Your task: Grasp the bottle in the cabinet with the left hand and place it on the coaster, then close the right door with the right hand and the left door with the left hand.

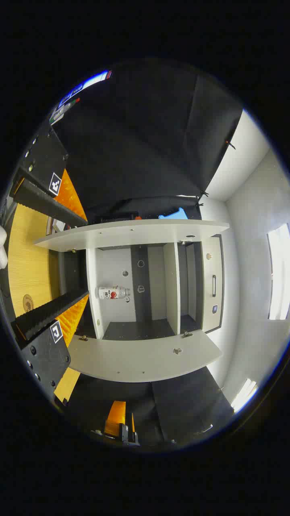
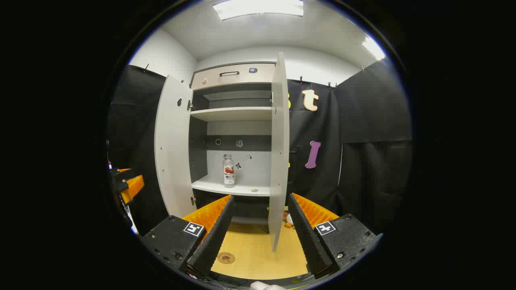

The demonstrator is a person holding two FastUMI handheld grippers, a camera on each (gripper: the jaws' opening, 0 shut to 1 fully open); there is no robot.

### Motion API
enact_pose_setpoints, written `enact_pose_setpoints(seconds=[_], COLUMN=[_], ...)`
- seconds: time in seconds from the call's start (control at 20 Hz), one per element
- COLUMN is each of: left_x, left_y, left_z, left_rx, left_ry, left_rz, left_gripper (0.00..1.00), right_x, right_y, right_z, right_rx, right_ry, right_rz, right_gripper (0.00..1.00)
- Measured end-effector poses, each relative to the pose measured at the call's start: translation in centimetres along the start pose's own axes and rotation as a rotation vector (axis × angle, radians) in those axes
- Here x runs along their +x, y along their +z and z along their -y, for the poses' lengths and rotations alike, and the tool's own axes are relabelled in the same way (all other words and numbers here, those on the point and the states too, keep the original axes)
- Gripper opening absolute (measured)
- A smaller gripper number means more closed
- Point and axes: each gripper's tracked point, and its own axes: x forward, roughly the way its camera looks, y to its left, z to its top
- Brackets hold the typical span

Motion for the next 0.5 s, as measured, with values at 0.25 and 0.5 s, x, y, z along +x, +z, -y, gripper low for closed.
enact_pose_setpoints(seconds=[0.25,0.5], left_x=[1.0,2.3], left_y=[0.0,-0.3], left_z=[0.1,0.1], left_rx=[0.007,0.017], left_ry=[-0.003,-0.005], left_rz=[0.004,-0.005], left_gripper=[0.96,0.96], right_x=[1.0,1.3], right_y=[-0.4,-0.4], right_z=[0.2,0.2], right_rx=[0.022,0.021], right_ry=[-0.003,0.005], right_rz=[-0.009,-0.008], right_gripper=[0.83,0.83])
